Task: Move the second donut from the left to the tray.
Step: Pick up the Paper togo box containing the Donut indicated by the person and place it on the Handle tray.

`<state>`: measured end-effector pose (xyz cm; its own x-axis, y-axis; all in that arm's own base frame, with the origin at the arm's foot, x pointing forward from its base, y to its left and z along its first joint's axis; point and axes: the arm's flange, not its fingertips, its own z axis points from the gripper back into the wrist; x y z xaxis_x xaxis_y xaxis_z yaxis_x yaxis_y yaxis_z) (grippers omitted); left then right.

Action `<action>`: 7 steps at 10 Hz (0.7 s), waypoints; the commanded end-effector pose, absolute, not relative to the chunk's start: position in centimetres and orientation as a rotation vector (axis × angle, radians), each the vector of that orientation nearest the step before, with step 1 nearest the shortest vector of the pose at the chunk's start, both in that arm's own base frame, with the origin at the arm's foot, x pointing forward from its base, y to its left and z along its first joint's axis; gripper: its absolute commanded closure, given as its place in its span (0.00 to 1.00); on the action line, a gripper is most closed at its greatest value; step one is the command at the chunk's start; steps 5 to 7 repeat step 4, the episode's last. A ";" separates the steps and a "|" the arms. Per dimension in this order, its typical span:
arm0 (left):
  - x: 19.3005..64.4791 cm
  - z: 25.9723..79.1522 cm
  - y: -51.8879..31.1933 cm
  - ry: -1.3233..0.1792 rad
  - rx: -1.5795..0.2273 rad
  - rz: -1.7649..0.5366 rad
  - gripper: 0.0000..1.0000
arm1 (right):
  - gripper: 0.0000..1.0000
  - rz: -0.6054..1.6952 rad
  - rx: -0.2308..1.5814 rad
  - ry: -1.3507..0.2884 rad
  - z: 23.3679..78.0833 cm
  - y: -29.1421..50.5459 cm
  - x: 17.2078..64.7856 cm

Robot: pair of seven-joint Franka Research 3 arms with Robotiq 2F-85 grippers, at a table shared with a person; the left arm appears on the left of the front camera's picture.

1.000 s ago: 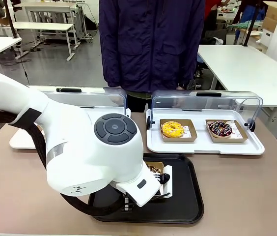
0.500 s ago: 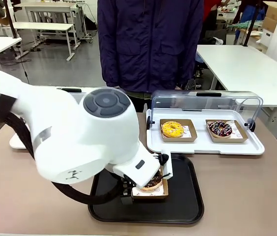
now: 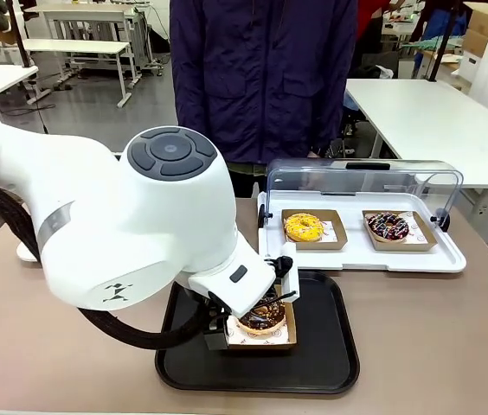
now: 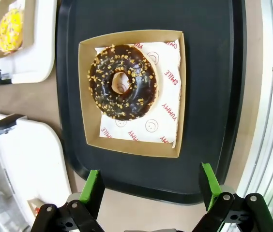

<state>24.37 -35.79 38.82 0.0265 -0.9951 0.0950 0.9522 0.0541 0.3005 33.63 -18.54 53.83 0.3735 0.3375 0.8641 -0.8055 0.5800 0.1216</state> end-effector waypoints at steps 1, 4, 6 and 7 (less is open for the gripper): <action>24.3 38.4 -36.0 -0.317 0.169 -1.506 0.00 | 0.00 0.803 0.600 -0.954 54.0 -18.5 33.9; 24.3 38.4 -36.0 -0.317 0.169 -1.506 0.00 | 0.00 0.803 0.600 -0.954 54.0 -18.5 33.9; 24.3 38.4 -36.0 -0.317 0.169 -1.506 0.00 | 0.00 0.803 0.600 -0.954 54.0 -18.5 33.9; 24.3 38.4 -36.0 -0.317 0.169 -1.506 0.00 | 0.00 0.803 0.600 -0.954 54.0 -18.5 33.9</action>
